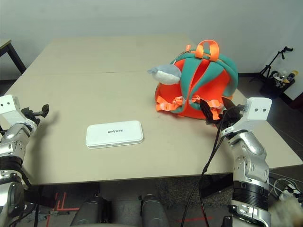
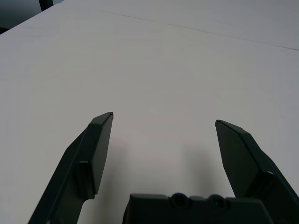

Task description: Put the pencil case into the backpack and zip it.

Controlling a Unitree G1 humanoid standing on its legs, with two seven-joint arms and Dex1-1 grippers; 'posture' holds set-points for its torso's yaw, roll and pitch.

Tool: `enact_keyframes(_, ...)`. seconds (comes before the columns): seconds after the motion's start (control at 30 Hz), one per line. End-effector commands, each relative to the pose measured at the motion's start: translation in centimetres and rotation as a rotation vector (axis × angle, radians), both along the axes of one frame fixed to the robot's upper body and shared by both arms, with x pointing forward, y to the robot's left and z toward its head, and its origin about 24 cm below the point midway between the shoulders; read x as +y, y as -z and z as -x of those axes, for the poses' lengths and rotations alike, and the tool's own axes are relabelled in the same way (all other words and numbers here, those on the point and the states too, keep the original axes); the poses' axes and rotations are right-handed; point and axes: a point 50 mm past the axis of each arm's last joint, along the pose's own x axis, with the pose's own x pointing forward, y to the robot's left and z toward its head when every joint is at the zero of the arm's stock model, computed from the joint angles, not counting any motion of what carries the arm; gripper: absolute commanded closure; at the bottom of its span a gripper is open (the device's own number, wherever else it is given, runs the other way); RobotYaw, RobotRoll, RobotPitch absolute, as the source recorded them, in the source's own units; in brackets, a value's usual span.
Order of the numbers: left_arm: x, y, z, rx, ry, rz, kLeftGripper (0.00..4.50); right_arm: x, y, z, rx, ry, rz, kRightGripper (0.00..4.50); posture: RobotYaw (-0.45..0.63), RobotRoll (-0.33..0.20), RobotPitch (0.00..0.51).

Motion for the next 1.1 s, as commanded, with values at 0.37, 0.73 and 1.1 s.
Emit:
enact_keyframes(0.37, -1.6, -1.2, -1.4, 0.008, 0.141, -0.044, 0.01, -0.2, -2.6, 0.5, -0.026, -0.026, 0.069, 0.01, -0.09, 0.0, 0.048)
enact_keyframes(0.73, -1.7, -12.1, 0.8, 0.093, 0.619, 0.134, 0.01, 1.7, -6.1, 5.8, 0.424, -0.295, -0.179, 0.01, -0.06, 0.0, 0.041)
enact_keyframes(1.1, -6.4, -10.1, 5.6, 0.572, 0.92, 0.579, 0.0, 7.8, -4.1, 5.0, 0.802, -0.593, -0.282, 0.34, -0.01, 0.0, 0.053)
